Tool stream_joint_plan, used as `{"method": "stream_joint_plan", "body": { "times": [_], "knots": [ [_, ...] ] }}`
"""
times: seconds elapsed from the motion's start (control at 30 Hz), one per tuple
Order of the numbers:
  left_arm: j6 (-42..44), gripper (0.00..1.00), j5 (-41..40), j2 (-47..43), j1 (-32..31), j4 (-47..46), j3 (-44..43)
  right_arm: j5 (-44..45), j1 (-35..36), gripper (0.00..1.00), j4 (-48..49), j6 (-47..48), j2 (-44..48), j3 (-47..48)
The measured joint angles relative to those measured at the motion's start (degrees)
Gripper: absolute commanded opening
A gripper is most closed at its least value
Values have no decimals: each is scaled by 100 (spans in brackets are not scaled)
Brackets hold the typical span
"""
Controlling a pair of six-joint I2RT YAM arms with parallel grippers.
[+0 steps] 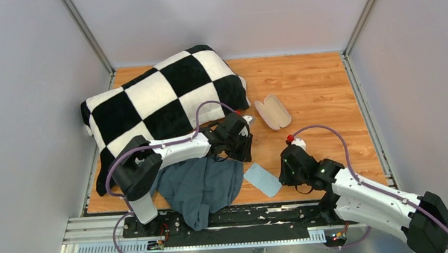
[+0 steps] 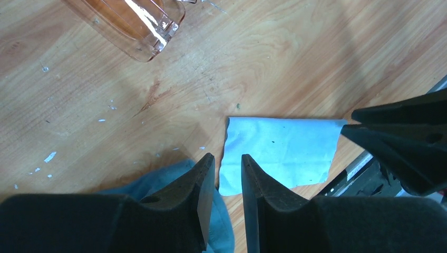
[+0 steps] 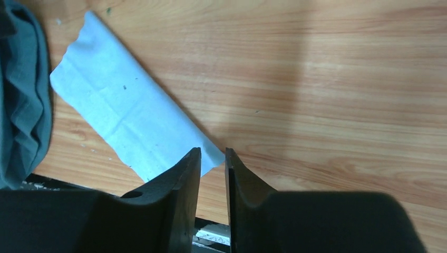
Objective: Organize the sunglasses
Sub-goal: Move the sunglasses case at the center of the board.
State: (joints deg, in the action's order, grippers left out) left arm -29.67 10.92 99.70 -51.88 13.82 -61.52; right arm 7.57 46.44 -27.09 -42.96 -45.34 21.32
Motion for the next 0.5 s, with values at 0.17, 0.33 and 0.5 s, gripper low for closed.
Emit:
{"method": "stream_joint_plan", "body": {
  "times": [0.17,0.33,0.5],
  "knots": [
    [35,33,-4,-7,0,4,70,116,-236,42,-234,120,-31,225],
    [33,33,-70,-98,0,46,155,142,-704,43,-297,391,48,566],
    [-15,33,-90,-190,0,39,234,-111,-1633,45,-232,682,-120,767]
  ]
}}
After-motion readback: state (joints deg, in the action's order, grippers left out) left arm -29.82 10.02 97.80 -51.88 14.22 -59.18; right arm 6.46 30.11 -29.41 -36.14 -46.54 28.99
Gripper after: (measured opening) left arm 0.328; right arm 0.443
